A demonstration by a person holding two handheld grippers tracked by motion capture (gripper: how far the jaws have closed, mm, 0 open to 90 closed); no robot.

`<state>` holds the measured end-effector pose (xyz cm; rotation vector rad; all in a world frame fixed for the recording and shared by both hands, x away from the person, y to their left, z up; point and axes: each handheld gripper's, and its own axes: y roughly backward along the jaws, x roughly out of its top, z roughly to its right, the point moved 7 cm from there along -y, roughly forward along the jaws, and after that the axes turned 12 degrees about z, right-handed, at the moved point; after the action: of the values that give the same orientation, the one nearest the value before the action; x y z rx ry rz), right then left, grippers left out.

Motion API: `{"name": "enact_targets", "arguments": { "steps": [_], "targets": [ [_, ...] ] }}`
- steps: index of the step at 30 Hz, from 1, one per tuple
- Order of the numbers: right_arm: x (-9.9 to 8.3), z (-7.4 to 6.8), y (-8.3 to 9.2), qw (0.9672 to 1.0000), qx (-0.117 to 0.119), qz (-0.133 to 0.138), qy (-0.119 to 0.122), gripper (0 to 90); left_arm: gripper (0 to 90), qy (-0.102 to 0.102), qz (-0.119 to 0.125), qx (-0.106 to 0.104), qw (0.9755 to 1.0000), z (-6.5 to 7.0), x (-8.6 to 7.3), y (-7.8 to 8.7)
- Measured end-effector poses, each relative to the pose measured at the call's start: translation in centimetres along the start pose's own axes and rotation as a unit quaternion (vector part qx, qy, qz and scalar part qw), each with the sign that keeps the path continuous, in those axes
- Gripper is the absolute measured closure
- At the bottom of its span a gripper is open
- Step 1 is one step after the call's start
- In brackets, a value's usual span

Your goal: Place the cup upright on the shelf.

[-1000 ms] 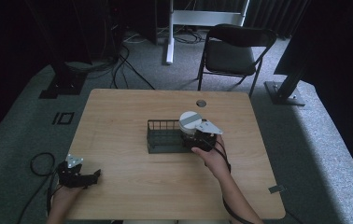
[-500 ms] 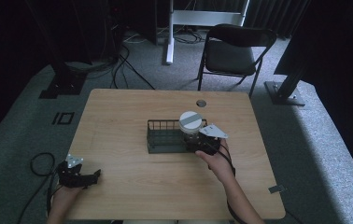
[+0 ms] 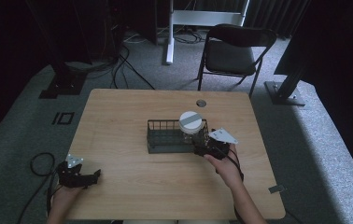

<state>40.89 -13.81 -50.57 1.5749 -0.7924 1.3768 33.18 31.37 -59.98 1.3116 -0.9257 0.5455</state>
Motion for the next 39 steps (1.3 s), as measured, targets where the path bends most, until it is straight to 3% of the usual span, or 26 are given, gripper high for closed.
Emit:
{"name": "enact_targets", "arguments": {
  "steps": [23,39],
  "targets": [
    [-4.0,3.9,3.1,0.9991,-0.034,-0.021,-0.013,12.6,0.1,0.000,0.000,0.000,1.0000,0.0,0.0,0.0],
    [-6.8,7.1,4.5,0.9955,-0.076,-0.047,-0.033,12.4,0.1,0.000,0.000,0.000,1.0000,0.0,0.0,0.0]
  ]
}}
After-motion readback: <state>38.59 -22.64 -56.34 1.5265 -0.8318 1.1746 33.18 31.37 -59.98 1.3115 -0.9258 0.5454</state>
